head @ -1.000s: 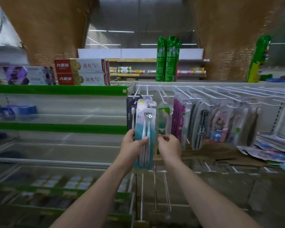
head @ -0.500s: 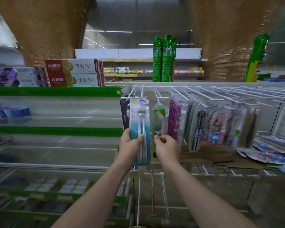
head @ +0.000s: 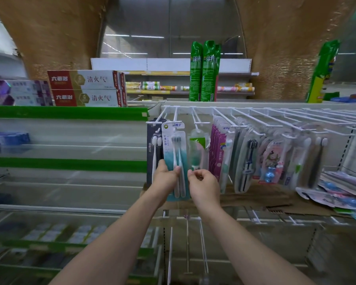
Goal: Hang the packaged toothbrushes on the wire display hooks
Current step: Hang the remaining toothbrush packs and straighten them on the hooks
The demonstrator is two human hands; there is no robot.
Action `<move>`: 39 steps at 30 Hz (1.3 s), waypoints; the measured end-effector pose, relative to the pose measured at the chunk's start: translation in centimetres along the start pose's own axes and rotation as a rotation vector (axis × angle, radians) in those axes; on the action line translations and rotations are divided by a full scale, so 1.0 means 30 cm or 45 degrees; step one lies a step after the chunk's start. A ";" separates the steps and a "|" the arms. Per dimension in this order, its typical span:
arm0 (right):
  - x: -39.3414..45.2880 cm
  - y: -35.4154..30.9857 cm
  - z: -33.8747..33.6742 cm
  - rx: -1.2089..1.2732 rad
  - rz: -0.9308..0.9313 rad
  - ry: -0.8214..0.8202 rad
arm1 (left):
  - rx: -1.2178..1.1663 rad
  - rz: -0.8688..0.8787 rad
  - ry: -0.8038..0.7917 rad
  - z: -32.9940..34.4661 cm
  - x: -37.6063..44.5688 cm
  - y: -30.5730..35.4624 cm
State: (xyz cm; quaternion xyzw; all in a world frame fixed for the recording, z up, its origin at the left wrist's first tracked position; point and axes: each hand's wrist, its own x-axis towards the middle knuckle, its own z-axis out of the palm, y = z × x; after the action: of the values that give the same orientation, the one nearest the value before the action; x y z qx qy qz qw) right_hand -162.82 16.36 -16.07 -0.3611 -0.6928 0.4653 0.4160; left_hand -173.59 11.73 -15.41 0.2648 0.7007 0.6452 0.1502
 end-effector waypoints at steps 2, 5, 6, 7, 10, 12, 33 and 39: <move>0.008 0.006 -0.002 0.020 -0.003 -0.001 | 0.052 -0.032 -0.017 0.004 0.010 0.003; 0.014 0.011 -0.003 0.028 0.003 0.001 | 0.137 -0.085 -0.015 -0.003 0.019 0.006; 0.014 0.013 -0.002 0.024 0.006 0.001 | 0.153 -0.103 -0.006 -0.008 0.023 -0.001; 0.012 0.014 -0.001 0.019 0.009 0.003 | 0.155 -0.113 0.005 -0.014 0.024 -0.009; -0.003 0.019 0.004 -0.008 0.018 0.012 | 0.165 -0.126 0.019 -0.044 0.003 -0.025; -0.021 0.018 0.009 -0.028 0.026 0.011 | 0.215 -0.110 0.039 -0.071 -0.023 -0.023; -0.268 -0.035 -0.027 -0.316 -0.082 -0.019 | 0.604 0.207 0.016 -0.236 -0.300 0.030; -0.356 -0.003 -0.097 -0.533 -0.147 -0.027 | 0.745 0.303 -0.063 -0.225 -0.357 0.004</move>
State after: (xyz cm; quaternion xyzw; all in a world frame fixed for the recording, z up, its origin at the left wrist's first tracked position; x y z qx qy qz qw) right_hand -155.97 7.86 -17.91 -0.3943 -0.7982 0.2904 0.3507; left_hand -168.56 0.11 -15.87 0.3925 0.8169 0.4226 0.0080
